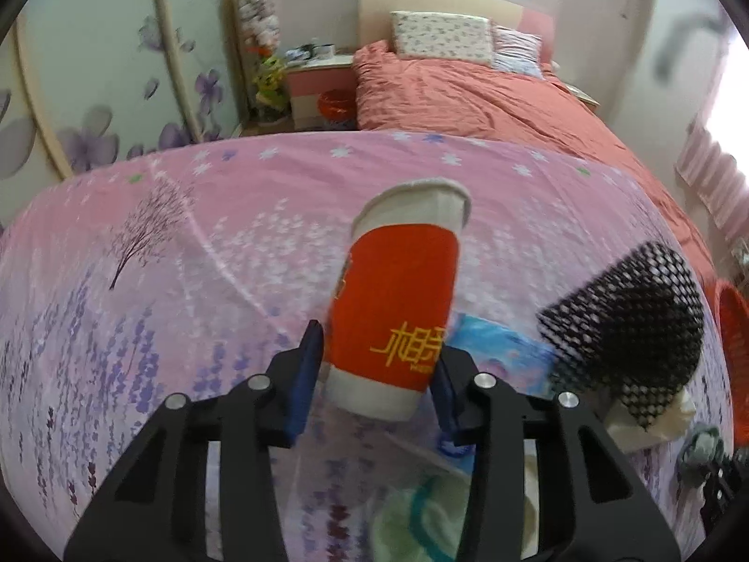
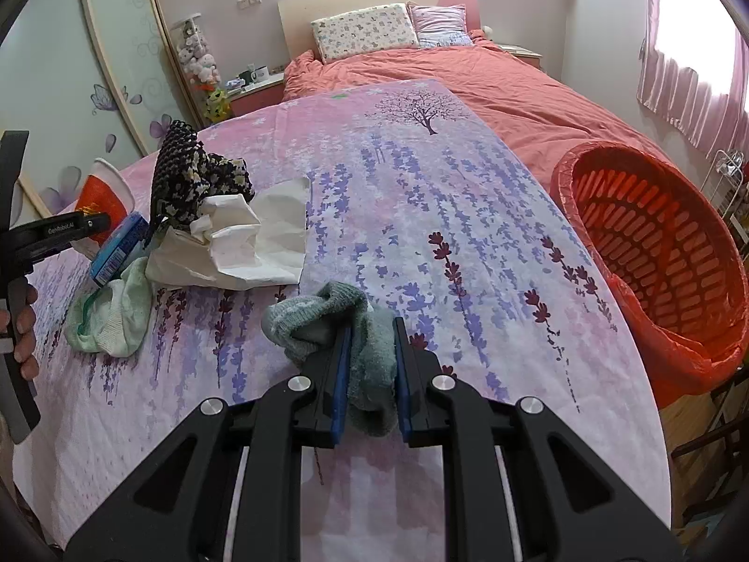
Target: Collect trash
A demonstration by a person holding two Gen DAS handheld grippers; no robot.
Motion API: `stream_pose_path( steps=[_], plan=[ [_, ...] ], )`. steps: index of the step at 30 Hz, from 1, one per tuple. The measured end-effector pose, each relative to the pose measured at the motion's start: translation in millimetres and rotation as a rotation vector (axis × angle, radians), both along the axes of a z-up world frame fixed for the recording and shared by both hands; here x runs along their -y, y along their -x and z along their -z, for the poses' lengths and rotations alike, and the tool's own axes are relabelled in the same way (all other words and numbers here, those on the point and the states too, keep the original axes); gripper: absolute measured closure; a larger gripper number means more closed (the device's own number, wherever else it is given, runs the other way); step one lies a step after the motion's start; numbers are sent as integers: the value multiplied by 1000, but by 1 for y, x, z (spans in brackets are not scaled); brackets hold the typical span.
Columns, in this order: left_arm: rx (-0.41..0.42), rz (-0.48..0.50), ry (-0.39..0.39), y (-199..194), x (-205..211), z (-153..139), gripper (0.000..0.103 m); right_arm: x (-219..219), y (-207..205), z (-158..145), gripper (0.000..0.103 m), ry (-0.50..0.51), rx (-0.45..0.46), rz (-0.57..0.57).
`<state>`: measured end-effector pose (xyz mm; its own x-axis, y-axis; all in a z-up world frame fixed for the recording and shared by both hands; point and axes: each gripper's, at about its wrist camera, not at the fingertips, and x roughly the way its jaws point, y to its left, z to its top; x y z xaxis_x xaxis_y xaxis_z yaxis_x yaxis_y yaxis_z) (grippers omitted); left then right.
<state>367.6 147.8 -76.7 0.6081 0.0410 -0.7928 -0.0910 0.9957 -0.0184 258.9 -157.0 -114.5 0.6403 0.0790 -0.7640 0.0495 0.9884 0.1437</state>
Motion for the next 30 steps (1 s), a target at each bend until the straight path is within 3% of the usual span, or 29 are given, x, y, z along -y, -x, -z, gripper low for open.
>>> stream_pose_path(
  steps=[3,7,12,19,30],
  plan=[
    [1,-41,13,-5,-12,0,43,1,0,0,87,-2,0,0],
    [11,-58,36,-13,-23,-2,42,0,0,0,87,-1,0,0],
    [10,-48,71,-26,-31,1,61,0,0,0,87,-3,0,0],
    [26,-47,74,-13,-32,2,65,1,0,0,87,-4,0,0],
    [39,-4,30,74,-37,-10,65,1,1,0,87,3,0,0]
  ],
)
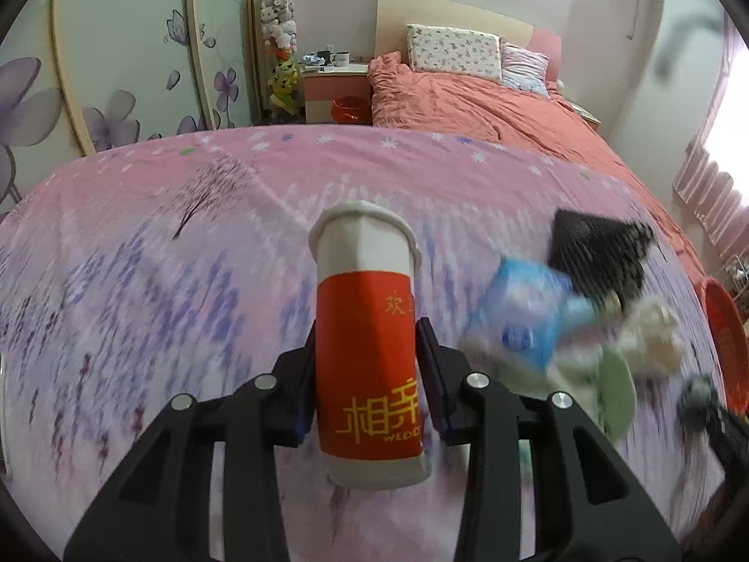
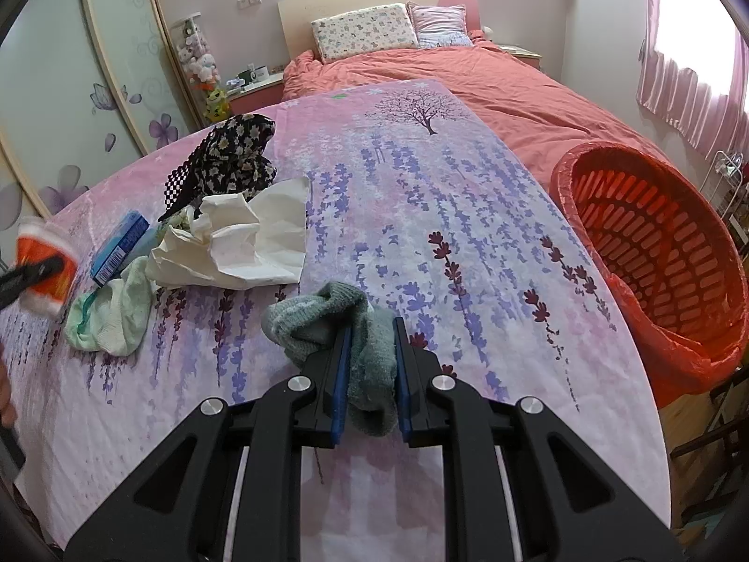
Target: Collect trash
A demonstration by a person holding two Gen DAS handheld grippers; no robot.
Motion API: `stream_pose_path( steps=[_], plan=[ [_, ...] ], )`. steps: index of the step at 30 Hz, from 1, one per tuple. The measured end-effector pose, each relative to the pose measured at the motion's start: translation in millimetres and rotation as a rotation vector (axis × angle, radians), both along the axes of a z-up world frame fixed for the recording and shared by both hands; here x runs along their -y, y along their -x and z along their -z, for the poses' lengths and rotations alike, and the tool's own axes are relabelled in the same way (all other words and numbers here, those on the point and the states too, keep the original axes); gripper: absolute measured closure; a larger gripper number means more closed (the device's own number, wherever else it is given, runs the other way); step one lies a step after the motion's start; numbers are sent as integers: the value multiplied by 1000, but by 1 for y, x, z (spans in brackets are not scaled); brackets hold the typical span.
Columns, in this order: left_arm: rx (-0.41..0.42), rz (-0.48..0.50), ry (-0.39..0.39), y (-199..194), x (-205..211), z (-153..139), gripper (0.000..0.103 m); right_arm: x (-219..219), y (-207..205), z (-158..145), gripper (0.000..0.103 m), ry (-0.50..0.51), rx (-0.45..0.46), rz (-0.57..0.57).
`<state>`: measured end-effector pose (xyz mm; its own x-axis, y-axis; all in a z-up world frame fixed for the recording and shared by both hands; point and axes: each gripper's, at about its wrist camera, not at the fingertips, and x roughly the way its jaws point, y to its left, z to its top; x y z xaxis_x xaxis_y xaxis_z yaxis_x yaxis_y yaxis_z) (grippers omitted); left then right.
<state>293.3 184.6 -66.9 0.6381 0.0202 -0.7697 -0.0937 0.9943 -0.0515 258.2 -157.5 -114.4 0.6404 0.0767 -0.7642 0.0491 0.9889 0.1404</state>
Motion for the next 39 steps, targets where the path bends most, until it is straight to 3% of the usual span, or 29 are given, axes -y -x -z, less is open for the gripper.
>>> stream_pose_path(
  steps=[6,14,18,29,39],
  plan=[
    [-34,45,-1,43,8,8,64,-1,1,0,87,-8,0,0],
    [-82,46,-41,45,22,33,68,2,2,1,85,-35,1,-5],
    [-45,48,-82,49,30,34,68,2,2,1,85,-32,1,-6],
    [-16,12,16,57,10,32,68,4,2,1,84,-40,1,-8],
    [-13,9,34,58,8,30,67,5,2,1,83,-64,2,-10]
  ],
)
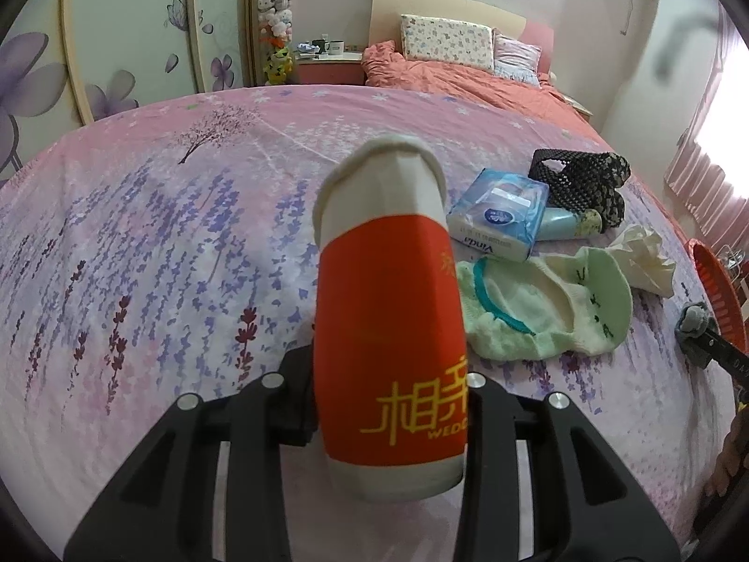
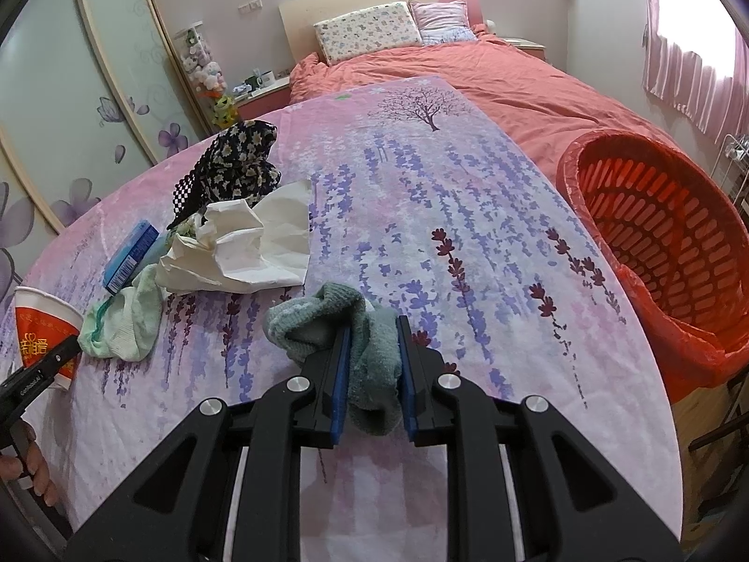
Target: Collect trash
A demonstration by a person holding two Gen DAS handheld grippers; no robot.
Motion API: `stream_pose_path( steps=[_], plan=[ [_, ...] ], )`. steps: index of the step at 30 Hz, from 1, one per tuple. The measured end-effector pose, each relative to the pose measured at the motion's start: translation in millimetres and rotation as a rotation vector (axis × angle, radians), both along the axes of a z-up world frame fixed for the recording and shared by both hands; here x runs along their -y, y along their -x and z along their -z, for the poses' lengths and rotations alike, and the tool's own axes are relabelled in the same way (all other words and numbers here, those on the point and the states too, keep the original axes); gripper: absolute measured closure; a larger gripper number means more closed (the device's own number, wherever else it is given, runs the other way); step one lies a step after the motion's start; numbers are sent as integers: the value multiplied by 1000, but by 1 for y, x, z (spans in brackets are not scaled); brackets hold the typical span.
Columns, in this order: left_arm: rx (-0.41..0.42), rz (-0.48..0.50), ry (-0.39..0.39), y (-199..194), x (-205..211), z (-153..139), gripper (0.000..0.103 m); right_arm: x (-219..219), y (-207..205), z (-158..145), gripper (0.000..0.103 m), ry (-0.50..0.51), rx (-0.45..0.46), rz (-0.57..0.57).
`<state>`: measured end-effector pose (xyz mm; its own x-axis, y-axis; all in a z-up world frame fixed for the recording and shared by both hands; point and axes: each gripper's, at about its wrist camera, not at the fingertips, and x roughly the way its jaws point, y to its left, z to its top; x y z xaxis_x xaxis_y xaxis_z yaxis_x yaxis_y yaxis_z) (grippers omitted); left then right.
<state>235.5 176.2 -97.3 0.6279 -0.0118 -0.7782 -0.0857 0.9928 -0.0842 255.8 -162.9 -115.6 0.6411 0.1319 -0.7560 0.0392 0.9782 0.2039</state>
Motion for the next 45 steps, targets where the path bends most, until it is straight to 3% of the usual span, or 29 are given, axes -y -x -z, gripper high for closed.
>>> stream_pose_path(
  steps=[8,12,14,15,18,19,20,22,34,45],
  plan=[
    [3,-2,19,2,-5,-2,67,5,2,0,82,-24,3,-3],
    [-5,11,-28,0,1,-2,67,11,4,1,77,-53,9,-19],
    [-10,22,-59,-1,6,-2,67,13,8,-1,66,-30,12,-15],
    [-12,21,-69,-1,6,-2,67,13,10,-1,66,-28,12,-14],
    [-9,4,-38,0,2,-2,68,16,14,0,66,-37,12,-21],
    [-9,-1,-28,1,1,-2,68,16,15,0,67,-39,11,-21],
    [-9,-6,-17,1,0,-3,68,16,17,0,81,-37,12,-21],
    [-6,-10,-15,3,-1,-4,69,16,18,-1,90,-49,12,-35],
    [82,69,-33,27,28,-54,69,43,47,-52,92,-61,156,33],
    [150,251,13,40,121,-93,69,84,76,-91,92,-43,281,130]
  ],
)
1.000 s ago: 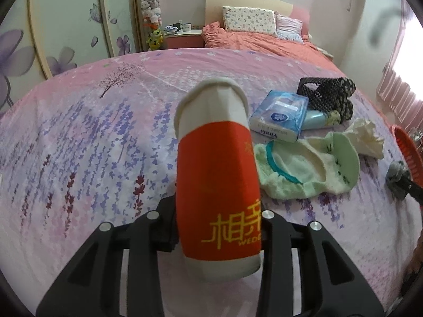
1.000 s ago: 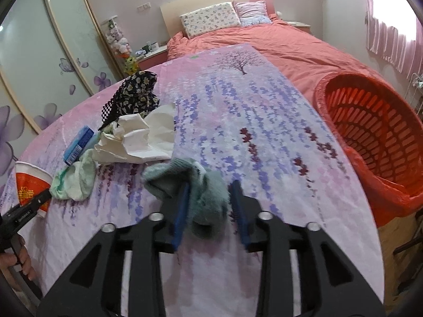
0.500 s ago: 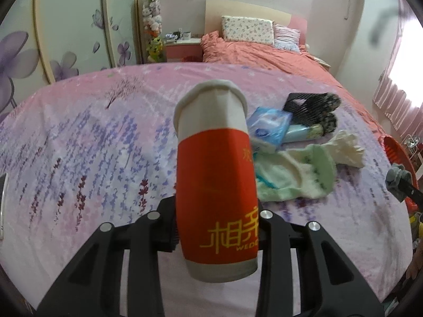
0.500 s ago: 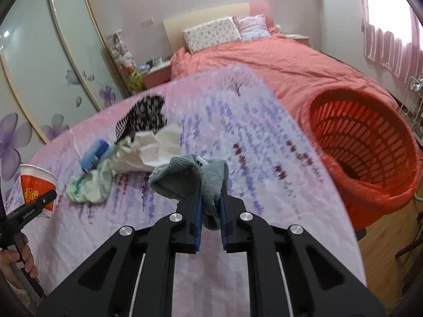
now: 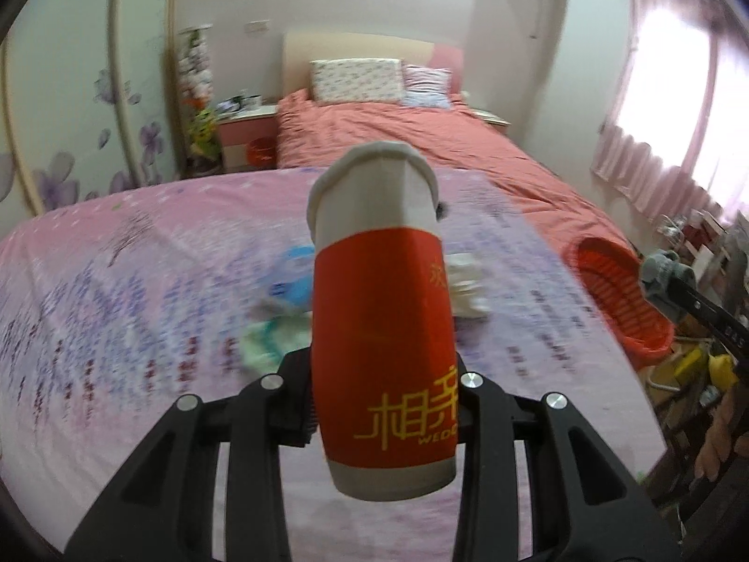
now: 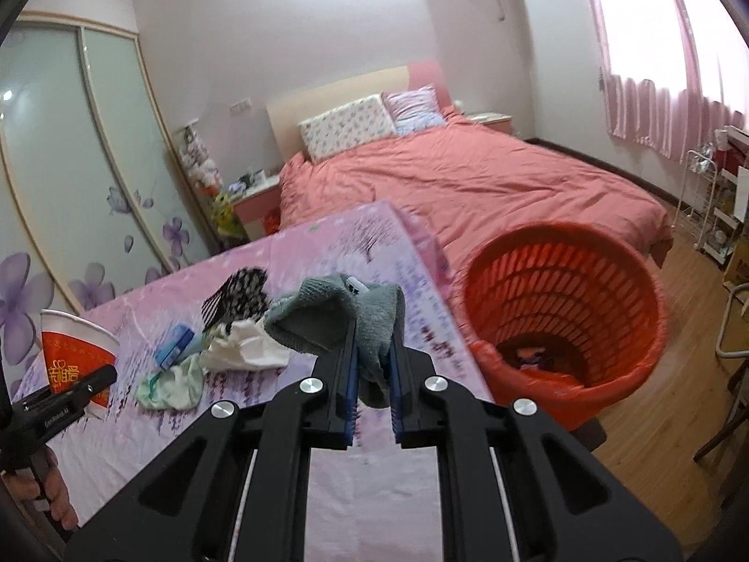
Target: Collect trash
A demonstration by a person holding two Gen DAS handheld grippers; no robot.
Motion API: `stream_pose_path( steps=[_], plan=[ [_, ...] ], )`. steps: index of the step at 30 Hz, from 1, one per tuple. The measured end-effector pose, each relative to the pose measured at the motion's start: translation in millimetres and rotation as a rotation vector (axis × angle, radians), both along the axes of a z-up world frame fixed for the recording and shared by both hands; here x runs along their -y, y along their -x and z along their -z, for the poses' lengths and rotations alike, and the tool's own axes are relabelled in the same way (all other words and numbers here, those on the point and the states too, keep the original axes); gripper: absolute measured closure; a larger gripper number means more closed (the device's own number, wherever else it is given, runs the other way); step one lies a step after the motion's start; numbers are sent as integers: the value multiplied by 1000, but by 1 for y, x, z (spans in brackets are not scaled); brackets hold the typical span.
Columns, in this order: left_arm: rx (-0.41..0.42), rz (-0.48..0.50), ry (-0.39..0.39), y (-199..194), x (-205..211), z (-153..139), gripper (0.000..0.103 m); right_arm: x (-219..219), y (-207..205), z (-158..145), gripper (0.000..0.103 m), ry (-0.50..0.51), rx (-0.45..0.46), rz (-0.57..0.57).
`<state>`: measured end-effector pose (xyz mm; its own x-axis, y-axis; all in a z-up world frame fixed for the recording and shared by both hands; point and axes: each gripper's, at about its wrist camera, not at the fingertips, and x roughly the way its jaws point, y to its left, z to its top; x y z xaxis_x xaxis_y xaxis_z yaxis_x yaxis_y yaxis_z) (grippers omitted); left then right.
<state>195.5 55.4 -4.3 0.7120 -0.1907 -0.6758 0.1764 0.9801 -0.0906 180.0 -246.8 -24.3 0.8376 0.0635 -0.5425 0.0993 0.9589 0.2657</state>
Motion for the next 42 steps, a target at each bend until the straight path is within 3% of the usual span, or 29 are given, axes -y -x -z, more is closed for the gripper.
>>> stream_pose_path(
  steps=[13,21,27,32,34,42],
  plan=[
    [-8,274,23,-21,152,-5,69,78,-3,0,92,-50,43,151],
    [-44,433,50,-50,257,11,68,126,-22,14,92,-91,39,236],
    [-53,525,9,-67,324,32,68,157,-33,28,92,-140,27,288],
    [-84,557,-1,-83,347,48,66,178,-43,46,89,-210,7,312],
    [-85,555,-21,-88,353,56,52,183,-46,51,87,-231,-3,315],
    [-78,495,-76,-97,332,67,37,181,-42,58,55,-206,-31,322]
  ],
)
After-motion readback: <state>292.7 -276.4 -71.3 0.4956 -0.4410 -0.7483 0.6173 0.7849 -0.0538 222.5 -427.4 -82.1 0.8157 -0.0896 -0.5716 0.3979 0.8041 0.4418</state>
